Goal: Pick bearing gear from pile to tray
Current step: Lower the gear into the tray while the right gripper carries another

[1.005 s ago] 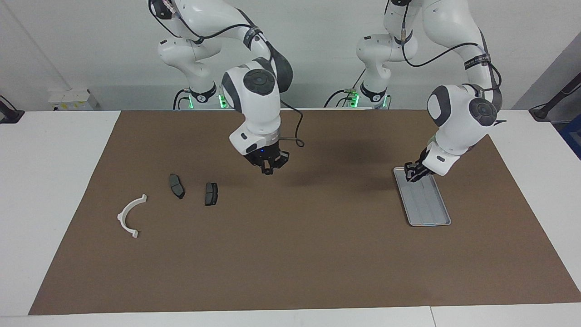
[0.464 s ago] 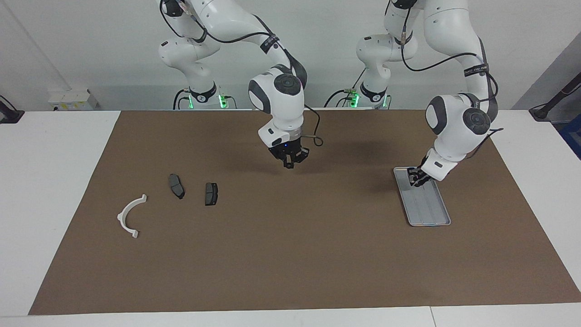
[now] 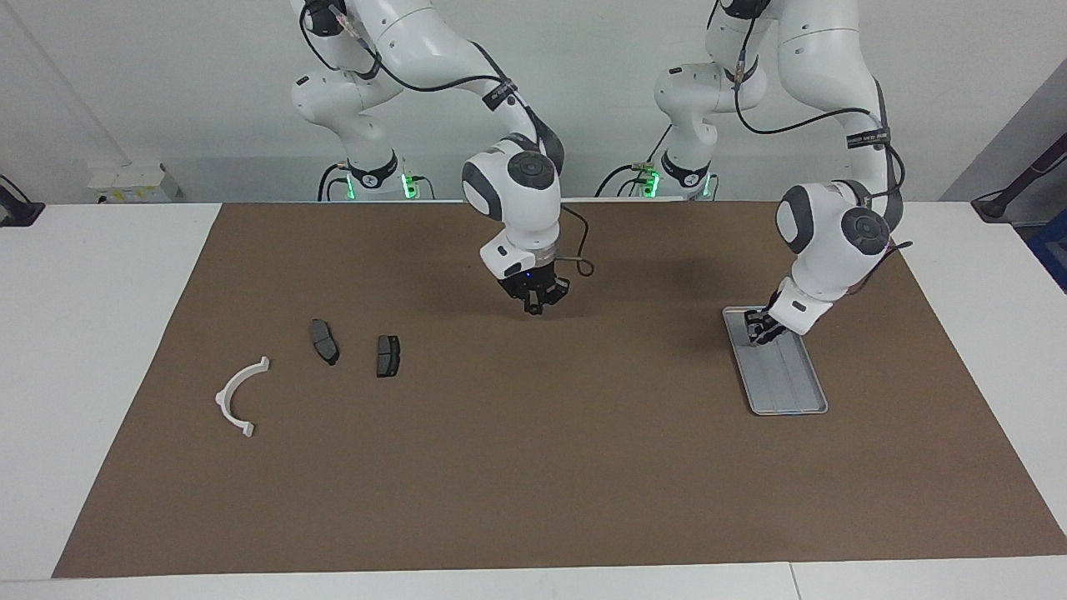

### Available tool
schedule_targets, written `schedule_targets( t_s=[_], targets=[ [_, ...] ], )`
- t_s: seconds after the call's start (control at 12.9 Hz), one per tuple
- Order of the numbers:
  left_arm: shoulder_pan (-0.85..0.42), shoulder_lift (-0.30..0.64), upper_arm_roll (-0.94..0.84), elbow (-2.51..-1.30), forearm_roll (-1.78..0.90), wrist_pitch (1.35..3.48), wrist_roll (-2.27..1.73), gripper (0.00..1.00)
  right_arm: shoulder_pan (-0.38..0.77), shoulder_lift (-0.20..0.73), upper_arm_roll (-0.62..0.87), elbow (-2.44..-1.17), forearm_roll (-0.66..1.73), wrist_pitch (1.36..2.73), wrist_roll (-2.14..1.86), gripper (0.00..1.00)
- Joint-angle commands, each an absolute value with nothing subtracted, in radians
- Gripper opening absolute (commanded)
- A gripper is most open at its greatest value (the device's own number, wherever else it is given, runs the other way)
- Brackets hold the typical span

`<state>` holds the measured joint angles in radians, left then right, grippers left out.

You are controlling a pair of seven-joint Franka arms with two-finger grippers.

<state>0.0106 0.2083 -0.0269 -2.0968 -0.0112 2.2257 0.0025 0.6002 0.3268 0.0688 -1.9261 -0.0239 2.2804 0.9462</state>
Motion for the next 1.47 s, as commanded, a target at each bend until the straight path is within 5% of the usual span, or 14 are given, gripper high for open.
schedule_targets(
  t_s=[0.0, 0.31, 0.46, 0.54, 0.62, 0.7, 1.01, 1.39],
  targets=[
    [0.028, 0.199, -0.035, -2.14, 0.006, 2.273, 0.015, 0.12, 0.6, 0.336, 0.069, -1.939, -0.021, 2.304, 0.96, 0.0],
    [0.028, 0.199, -0.035, -2.166, 0.006, 2.306, 0.015, 0.22, 0.598, 0.35, 0.069, -1.967, -0.021, 2.355, 0.957, 0.0],
    [0.026, 0.199, -0.035, -2.164, 0.006, 2.303, 0.015, 0.53, 0.594, 0.351, 0.069, -1.968, -0.021, 2.353, 0.956, 0.07],
    [0.026, 0.199, -0.035, -2.157, 0.006, 2.29, 0.015, 0.71, 0.594, 0.351, 0.069, -1.967, -0.021, 2.35, 0.956, 0.35],
    [0.026, 0.198, -0.035, -2.148, 0.006, 2.281, 0.015, 0.74, 0.588, 0.351, 0.069, -1.959, -0.021, 2.346, 0.957, 0.65],
    [0.028, 0.195, -0.035, -2.123, 0.006, 2.254, 0.015, 0.74, 0.583, 0.348, 0.071, -1.942, -0.018, 2.33, 0.957, 0.84],
    [0.009, 0.196, -0.04, -1.955, 0.005, 2.076, -0.018, 0.76, 0.51, 0.305, 0.069, -1.835, 0.02, 2.179, 0.937, 0.92],
    [-0.125, 0.21, -0.041, -1.905, -0.028, 2.077, -0.272, 1.0, 0.32, 0.229, 0.067, -1.75, 0.021, 2.039, 0.541, 0.94]
  ],
)
